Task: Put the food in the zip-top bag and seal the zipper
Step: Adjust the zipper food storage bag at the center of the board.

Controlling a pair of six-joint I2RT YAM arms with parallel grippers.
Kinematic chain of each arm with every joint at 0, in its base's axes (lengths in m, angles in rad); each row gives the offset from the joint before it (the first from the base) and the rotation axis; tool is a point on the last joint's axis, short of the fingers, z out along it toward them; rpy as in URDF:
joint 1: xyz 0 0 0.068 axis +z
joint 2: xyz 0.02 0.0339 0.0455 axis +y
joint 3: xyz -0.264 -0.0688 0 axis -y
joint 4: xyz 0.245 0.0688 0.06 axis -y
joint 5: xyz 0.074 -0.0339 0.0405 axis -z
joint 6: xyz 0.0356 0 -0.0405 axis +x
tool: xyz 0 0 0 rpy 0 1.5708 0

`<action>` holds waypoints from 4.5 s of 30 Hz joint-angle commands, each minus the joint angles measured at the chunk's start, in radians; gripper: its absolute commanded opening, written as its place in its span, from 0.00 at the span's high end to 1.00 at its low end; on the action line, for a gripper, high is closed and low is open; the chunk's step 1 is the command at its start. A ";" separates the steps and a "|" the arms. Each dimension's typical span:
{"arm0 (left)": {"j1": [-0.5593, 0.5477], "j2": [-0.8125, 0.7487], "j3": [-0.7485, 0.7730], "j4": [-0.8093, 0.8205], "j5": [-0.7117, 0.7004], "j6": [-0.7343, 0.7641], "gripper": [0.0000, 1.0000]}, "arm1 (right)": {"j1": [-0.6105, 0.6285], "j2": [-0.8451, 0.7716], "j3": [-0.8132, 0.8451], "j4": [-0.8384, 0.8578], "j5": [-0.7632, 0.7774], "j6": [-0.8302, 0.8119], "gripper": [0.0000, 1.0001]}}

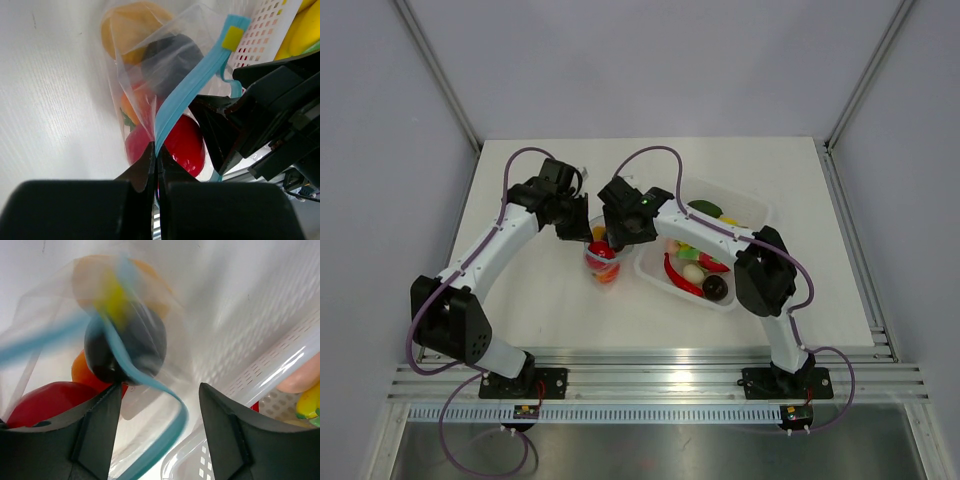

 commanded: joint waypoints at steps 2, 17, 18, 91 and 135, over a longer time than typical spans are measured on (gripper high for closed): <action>-0.015 0.014 0.034 0.032 0.060 0.004 1.00 | -0.001 0.027 0.023 0.039 0.021 -0.023 0.29; -0.029 0.015 -0.001 0.029 0.061 0.019 1.00 | -0.075 -0.023 0.009 0.236 -0.121 0.024 0.38; -0.029 0.017 -0.001 0.031 0.058 0.020 1.00 | -0.075 -0.037 -0.029 0.266 -0.176 0.026 0.40; -0.032 0.051 0.094 0.034 0.014 -0.032 1.00 | -0.053 -0.329 -0.269 0.325 -0.299 0.115 0.47; -0.129 0.041 0.086 0.085 0.088 -0.104 1.00 | -0.015 -0.240 -0.218 0.342 -0.255 0.155 1.00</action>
